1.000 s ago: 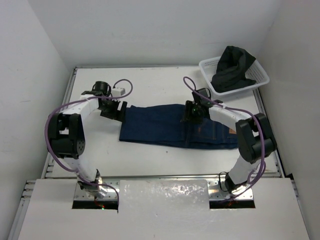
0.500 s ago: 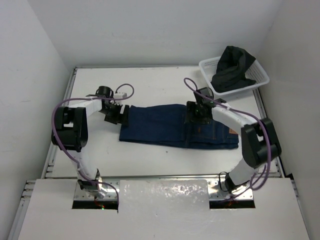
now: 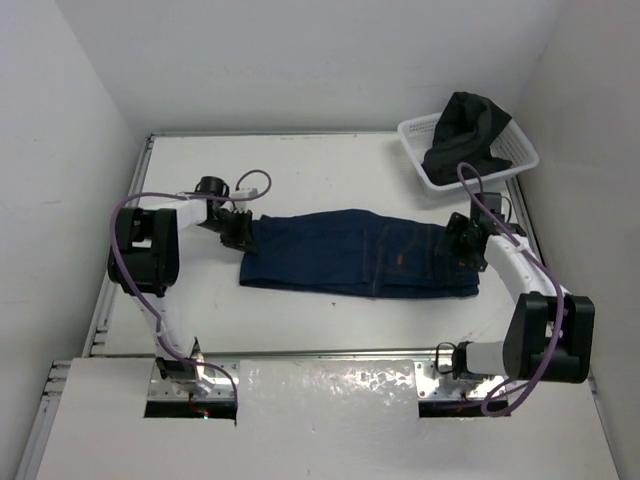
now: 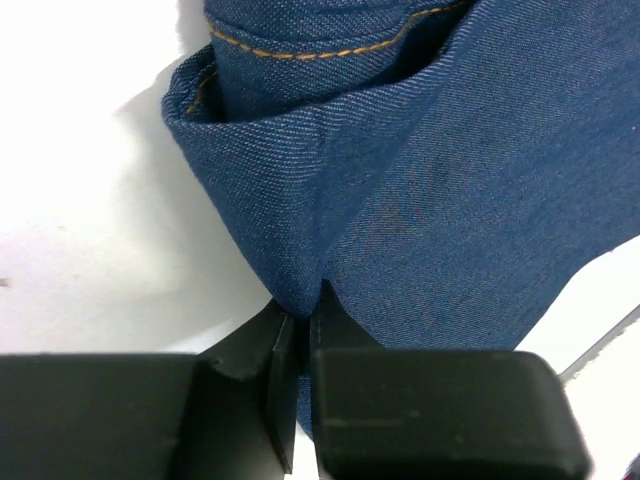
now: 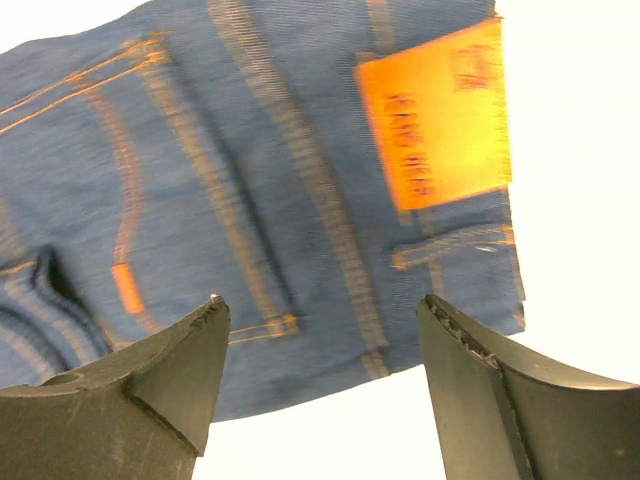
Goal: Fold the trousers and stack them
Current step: Fold the trousers
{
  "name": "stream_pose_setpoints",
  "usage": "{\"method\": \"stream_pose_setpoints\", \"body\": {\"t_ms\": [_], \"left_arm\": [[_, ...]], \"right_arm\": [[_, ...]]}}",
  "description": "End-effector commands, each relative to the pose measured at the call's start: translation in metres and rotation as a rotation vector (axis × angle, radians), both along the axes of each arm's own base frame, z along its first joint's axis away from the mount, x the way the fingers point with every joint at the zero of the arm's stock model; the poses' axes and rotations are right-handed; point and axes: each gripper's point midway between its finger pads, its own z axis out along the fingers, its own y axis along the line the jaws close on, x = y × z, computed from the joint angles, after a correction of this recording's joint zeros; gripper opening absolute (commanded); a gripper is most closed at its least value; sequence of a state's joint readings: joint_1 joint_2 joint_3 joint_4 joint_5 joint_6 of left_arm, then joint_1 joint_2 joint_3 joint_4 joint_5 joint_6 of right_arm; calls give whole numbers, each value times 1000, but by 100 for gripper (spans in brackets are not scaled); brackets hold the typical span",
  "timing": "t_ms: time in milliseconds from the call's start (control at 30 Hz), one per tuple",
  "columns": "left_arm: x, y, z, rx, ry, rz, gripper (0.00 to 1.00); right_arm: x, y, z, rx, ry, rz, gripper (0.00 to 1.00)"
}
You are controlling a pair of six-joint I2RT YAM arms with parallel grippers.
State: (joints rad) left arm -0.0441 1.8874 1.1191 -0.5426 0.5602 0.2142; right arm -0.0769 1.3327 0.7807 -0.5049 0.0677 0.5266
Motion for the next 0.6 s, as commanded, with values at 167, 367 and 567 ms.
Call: {"method": "stream_pose_setpoints", "body": {"t_ms": [167, 367, 567], "left_arm": [[9, 6, 23, -3, -38, -11, 0], [55, 61, 116, 86, -252, 95, 0], [77, 78, 208, 162, -426, 85, 0]], "right_arm": [[-2, -45, -7, -71, 51, -48, 70], [0, -42, -12, -55, 43, -39, 69], [2, -28, -15, 10, -2, -39, 69]]}}
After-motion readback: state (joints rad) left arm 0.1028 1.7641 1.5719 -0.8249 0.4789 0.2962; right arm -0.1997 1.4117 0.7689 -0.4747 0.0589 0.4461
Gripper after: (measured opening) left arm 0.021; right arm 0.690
